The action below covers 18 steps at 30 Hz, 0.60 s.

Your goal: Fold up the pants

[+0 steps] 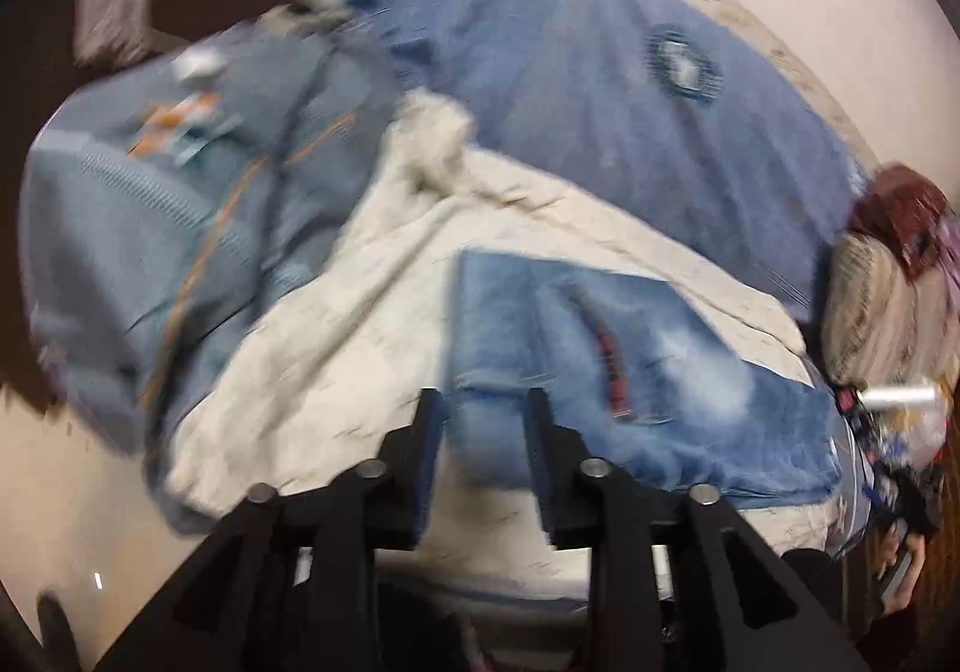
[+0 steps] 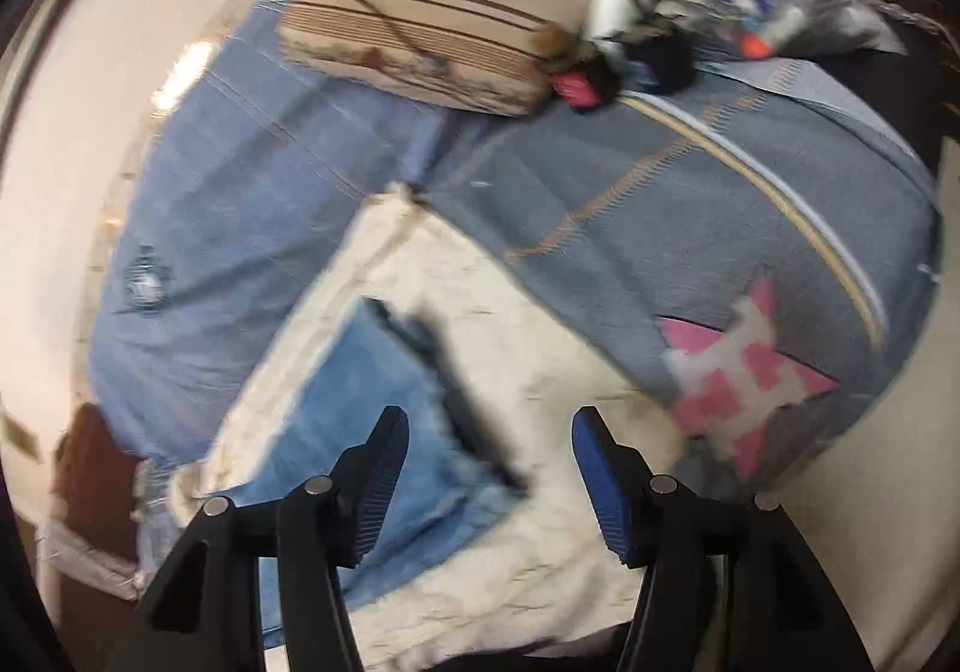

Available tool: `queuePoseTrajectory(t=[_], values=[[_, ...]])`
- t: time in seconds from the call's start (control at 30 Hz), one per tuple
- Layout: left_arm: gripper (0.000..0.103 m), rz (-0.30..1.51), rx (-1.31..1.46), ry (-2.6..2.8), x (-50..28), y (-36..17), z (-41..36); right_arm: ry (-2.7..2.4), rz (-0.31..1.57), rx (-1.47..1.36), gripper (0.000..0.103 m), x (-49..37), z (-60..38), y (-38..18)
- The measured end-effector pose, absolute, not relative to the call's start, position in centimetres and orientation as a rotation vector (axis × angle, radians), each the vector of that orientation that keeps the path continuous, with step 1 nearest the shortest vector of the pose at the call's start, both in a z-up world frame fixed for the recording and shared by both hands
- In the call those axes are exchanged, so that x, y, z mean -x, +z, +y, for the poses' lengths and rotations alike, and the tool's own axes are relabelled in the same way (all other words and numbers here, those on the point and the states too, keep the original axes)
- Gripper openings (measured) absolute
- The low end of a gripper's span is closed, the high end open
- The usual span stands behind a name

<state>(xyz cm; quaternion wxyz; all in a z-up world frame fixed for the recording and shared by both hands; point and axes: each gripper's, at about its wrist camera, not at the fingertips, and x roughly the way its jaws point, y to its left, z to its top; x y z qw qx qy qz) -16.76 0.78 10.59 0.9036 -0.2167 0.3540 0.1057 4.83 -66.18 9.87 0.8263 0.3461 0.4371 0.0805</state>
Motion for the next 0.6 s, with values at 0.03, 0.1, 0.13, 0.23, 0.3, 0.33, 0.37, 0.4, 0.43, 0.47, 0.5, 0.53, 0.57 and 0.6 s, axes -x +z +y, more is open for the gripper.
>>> queuePoseTrajectory(t=[0.03,0.1,0.13,0.23,0.3,0.33,0.37,0.4,0.43,0.47,0.5,0.53,0.57,0.6], values=[[0.038,0.732,0.42,0.192,15.7,10.7,-0.4,0.21,0.934,-0.711,0.061,-5.2,-64.6,10.3],[0.039,0.746,0.375,0.136,13.5,10.5,-2.8,0.289,0.965,-0.646,0.061,-6.1,-60.6,10.7],[0.039,0.753,0.347,0.107,12.1,10.2,-4.3,0.328,0.986,-0.613,0.061,-6.3,-58.5,10.7],[0.041,0.796,0.283,0.095,8.8,8.7,-7.5,0.459,1.054,-0.514,0.061,-6.7,-50.9,10.2],[0.044,0.836,0.26,0.099,7.5,7.4,-8.8,0.513,1.075,-0.439,0.06,-6.3,-46.5,9.5],[0.044,0.861,0.25,0.108,7.0,6.7,-9.0,0.538,1.084,-0.407,0.06,-6.1,-44.6,9.2],[0.044,0.883,0.246,0.119,7.0,6.1,-9.0,0.561,1.096,-0.378,0.06,-5.9,-42.8,8.7],[0.044,0.917,0.239,0.142,6.7,5.3,-9.0,0.583,1.108,-0.353,0.058,-5.5,-41.2,8.3],[0.044,0.946,0.238,0.156,6.8,4.5,-8.8,0.604,1.118,-0.333,0.056,-4.9,-40.0,7.6],[0.044,0.95,0.238,0.15,7.0,4.3,-8.8,0.625,1.131,-0.303,0.055,-4.5,-39.0,7.1],[0.044,0.947,0.23,0.143,7.3,4.0,-8.7,0.638,1.139,-0.264,0.054,-3.9,-38.0,6.5],[0.044,0.947,0.2,0.145,7.6,3.8,-8.7,0.645,1.14,-0.225,0.054,-3.5,-37.5,6.2],[0.044,0.956,0.177,0.138,7.8,3.8,-8.8,0.644,1.138,-0.17,0.053,-2.9,-36.9,5.8],[0.044,0.964,0.157,0.133,8.0,3.5,-8.9,0.641,1.14,-0.135,0.054,-2.8,-36.5,5.5]])
